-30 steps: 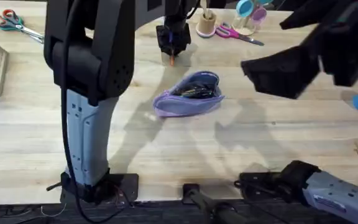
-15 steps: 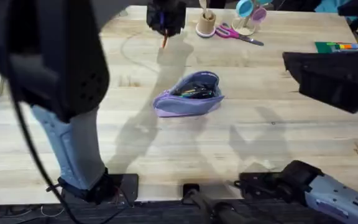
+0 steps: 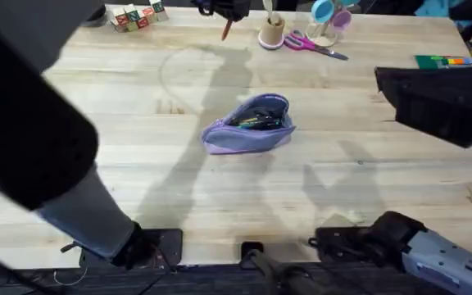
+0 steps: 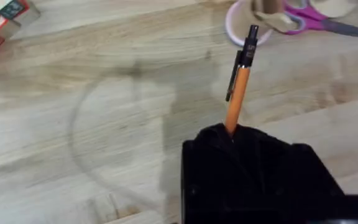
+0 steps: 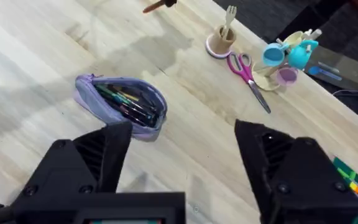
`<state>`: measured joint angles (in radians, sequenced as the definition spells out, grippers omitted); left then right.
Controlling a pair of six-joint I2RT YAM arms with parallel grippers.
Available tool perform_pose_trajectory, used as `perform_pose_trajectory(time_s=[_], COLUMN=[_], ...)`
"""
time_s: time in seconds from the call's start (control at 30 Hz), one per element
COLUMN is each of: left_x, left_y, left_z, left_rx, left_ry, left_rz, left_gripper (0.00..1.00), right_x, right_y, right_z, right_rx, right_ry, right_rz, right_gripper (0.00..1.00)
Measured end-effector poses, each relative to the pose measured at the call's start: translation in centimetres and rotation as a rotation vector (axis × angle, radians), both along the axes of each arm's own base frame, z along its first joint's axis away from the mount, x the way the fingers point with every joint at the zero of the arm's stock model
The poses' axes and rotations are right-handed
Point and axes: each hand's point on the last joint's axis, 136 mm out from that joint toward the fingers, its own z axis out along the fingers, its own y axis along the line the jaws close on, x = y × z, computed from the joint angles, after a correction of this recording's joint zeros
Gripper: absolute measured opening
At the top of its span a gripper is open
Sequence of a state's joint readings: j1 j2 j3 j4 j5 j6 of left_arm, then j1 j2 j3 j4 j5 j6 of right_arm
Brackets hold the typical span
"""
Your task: Unzip the bag, pick up the pens from the table one at a time and place them inside, then zip the bag closed.
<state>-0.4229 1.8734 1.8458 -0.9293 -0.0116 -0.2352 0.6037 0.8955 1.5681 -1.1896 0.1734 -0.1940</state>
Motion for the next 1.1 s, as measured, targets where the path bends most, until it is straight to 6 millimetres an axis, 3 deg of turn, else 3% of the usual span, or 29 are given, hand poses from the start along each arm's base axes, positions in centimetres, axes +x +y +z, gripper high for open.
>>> perform_pose_trajectory(time_s=[0.17, 0.37, 0.67, 1.1], left_x=[-1.8, -5.2, -12.5, -18.1], left_y=[-0.5, 0.0, -1.0, -4.8], left_z=[2.0, 2.9, 2.5, 0.8], left_rx=[-0.039, -0.039, -0.027, -0.129], left_ry=[-0.052, -0.122, -0.202, -0.246], left_rz=[-0.097, -0.220, -0.635, -1.048], left_gripper=[0.044, 0.044, 0.043, 0.043], right_x=[0.0, 0.1, 0.3, -0.2], right_y=[0.0, -0.1, -0.7, -1.1], right_z=[0.0, 0.0, 0.0, -0.9], right_rx=[-0.001, -0.005, -0.023, -0.051], right_ry=[0.001, -0.002, -0.014, 0.024], right_rz=[0.000, -0.007, -0.038, -0.039], right_gripper=[0.996, 0.996, 0.995, 0.997])
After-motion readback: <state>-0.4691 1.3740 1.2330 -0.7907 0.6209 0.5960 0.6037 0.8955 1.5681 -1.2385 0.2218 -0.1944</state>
